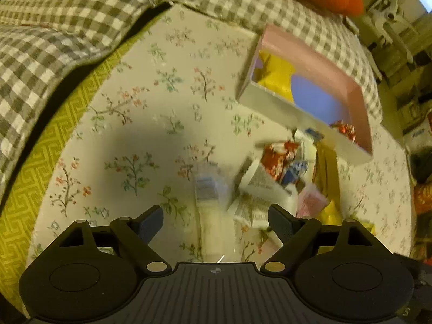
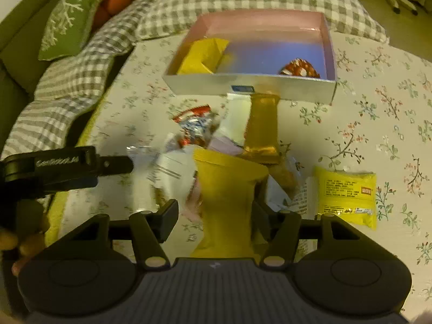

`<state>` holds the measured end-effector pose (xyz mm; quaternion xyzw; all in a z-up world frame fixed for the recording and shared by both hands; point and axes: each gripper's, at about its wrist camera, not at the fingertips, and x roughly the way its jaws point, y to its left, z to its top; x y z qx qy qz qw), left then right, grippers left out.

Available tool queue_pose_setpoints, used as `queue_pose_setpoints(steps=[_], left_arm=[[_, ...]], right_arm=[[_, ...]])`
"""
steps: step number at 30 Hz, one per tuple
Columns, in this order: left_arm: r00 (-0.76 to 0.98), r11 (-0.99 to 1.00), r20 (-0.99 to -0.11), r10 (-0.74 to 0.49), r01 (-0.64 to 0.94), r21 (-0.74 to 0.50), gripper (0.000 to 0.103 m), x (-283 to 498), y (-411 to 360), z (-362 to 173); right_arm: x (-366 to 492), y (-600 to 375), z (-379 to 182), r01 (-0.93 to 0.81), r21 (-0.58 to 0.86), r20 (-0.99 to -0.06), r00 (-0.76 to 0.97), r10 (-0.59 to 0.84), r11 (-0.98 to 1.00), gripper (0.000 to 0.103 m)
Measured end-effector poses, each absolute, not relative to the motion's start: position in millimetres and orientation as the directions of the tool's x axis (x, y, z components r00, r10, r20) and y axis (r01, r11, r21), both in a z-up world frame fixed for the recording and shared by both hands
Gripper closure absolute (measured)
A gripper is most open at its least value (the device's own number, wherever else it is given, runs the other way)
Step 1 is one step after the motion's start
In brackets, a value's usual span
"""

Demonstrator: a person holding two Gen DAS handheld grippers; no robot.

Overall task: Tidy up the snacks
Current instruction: 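Grasp the large yellow pouch with the right gripper while the left moves to the white wrapper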

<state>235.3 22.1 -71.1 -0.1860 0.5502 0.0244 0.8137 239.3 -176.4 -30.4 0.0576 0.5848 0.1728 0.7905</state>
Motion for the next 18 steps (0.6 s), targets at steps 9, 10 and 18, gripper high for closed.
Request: queue_pose_setpoints(steps=[9, 10, 18], left_arm=[[0.359, 0.946, -0.921, -0.15, -0.218, -0.239, 0.017, 233, 14, -83], [0.358, 0.947, -0.922, -0.147, -0.217, -0.235, 0.017, 233, 14, -83], [0.395, 0.928, -0.898, -0.193, -0.225, -0.298, 0.017, 234, 17, -77]], right_arm=[[238, -170, -46, -0.211, 0.24, -0.917, 0.271, 0.293, 0.948, 0.057], [239, -171, -50, -0.205, 0.239, -0.919, 0.267, 0.289, 0.949, 0.059], [241, -175, -28, -0.203, 0.273, -0.898, 0.296, 0.325, 0.94, 0.07]])
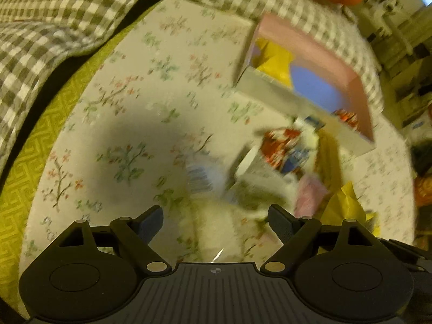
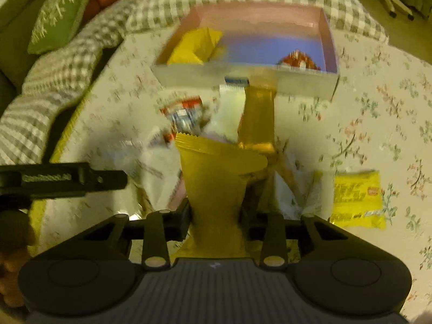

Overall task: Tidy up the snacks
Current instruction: 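Grasp the large yellow pouch with the right gripper while the left moves to the white wrapper, then grasp the white paper-wrapped snack with the left gripper while the right holds the yellow pouch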

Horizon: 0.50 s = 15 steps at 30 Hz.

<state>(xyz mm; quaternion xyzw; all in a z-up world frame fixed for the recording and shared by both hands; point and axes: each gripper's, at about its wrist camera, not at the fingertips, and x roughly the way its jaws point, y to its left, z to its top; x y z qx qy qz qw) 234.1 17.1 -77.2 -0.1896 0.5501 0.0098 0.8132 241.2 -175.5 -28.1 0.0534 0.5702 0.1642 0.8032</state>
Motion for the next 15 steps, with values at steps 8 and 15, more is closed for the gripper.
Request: queue_pose_setpoints(steps=[8, 15], left_arm=[[0.398, 0.946, -0.867, -0.298, 0.003, -0.324, 0.016, 240, -21, -74], [0.402, 0.97, -0.883, -0.243, 0.086, -0.228, 0.036, 253, -41, -88]], right_arm=[[247, -201, 0, -0.124, 0.27, -0.865, 0.403, 0.297, 0.955, 0.07], [245, -204, 0, -0.109, 0.271, -0.857, 0.424, 0.291, 0.956, 0.07]])
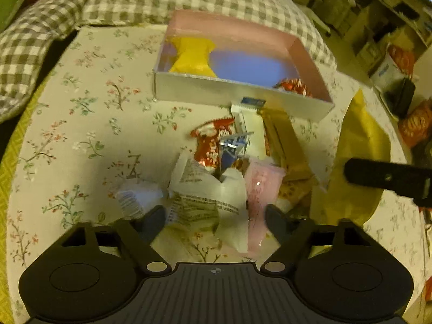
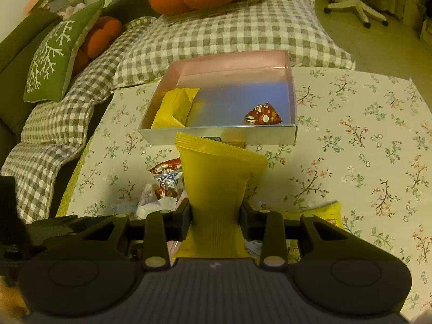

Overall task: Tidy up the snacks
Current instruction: 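Grasp the white paper-wrapped snack with the left gripper while the right holds the yellow pouch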

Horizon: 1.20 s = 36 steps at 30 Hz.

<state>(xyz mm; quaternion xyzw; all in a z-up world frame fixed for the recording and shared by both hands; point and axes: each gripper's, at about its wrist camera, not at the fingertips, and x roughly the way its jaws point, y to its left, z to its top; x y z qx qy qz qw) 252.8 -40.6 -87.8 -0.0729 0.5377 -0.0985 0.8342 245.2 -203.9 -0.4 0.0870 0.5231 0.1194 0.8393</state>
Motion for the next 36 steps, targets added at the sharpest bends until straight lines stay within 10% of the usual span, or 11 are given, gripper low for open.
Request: queue_pose_setpoints(steps=[4, 16, 36], left_arm=[[0.405, 0.966, -0.877, -0.259, 0.097, -0.24, 0.055, 255, -33, -93], [0.447, 0.975, -0.874, -0.188, 0.196, -0.109, 0.064, 252, -48, -92], [0.543, 0.961, -0.793, -0.277, 0.169, -0.221, 0.067, 248, -29, -36]], right_arm=[[248, -205, -4, -0.101, 0.274, -0.859, 0.42, 0.291, 0.956, 0.07], [245, -209, 0, -0.107, 0.276, -0.852, 0.434, 0.294, 0.955, 0.07], [246, -215, 4, -0.081, 0.291, -0.84, 0.455, 0.295, 0.953, 0.07]])
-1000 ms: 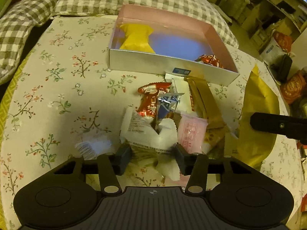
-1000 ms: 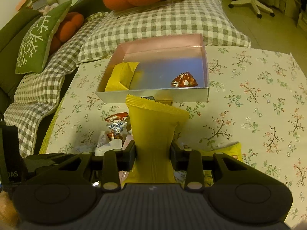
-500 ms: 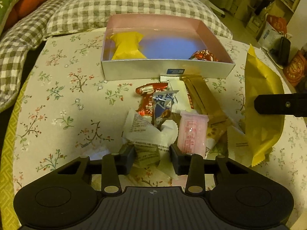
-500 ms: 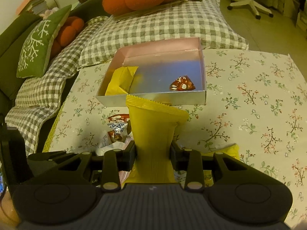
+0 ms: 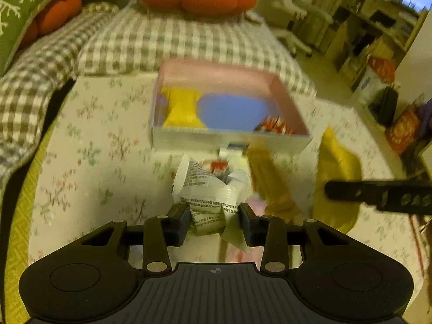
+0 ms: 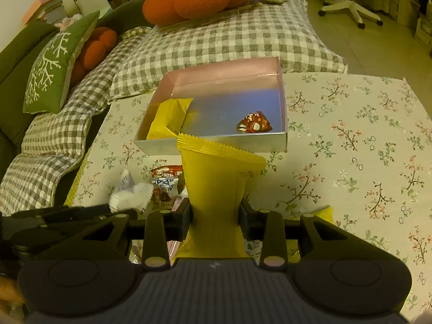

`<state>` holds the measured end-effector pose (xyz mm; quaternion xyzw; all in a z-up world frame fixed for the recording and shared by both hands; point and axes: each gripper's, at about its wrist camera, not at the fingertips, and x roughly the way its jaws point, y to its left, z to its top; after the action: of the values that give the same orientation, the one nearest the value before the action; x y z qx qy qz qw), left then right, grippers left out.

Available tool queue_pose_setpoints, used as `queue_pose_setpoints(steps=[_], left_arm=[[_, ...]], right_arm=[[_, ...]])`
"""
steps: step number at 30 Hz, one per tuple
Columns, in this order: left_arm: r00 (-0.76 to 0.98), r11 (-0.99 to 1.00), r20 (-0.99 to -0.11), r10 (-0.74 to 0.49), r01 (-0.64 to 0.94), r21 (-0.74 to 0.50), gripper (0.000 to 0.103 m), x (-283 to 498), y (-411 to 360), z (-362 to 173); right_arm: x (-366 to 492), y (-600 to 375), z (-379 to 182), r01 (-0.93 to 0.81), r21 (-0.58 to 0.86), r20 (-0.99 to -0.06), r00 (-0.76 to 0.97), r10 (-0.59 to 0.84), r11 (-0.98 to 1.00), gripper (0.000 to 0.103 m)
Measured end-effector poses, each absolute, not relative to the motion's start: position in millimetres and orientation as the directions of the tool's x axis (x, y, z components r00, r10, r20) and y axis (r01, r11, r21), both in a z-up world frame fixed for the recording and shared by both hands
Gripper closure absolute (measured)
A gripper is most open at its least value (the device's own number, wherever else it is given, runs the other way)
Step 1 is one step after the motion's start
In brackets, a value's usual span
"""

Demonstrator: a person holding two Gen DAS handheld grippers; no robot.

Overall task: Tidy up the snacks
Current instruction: 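Lower both held snacks into the pink box and open both grippers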

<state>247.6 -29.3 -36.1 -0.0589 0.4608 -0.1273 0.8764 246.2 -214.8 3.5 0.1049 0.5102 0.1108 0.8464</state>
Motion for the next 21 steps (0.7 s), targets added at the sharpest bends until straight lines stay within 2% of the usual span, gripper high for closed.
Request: queue_pose_setpoints(steps=[10, 15, 21], left_arm=[[0.621, 0.941, -0.711, -0.331, 0.157, -0.3, 0.067, 282, -13, -9], [0.633, 0.925, -0.684, -0.364, 0.157, -0.347, 0.067, 313, -17, -11], [0.623, 0.914, -0.677, -0.393, 0.18, -0.364, 0.066, 348, -32, -24]], right_arm=[[274, -234, 8, -0.014, 0.328, -0.811, 0.509, 0.289, 0.945, 0.07], [301, -248, -3, 0.054, 0.402, -0.79, 0.525, 0.317, 0.914, 0.07], [329, -257, -3, 0.085, 0.419, -0.768, 0.564, 0.303, 0.904, 0.07]])
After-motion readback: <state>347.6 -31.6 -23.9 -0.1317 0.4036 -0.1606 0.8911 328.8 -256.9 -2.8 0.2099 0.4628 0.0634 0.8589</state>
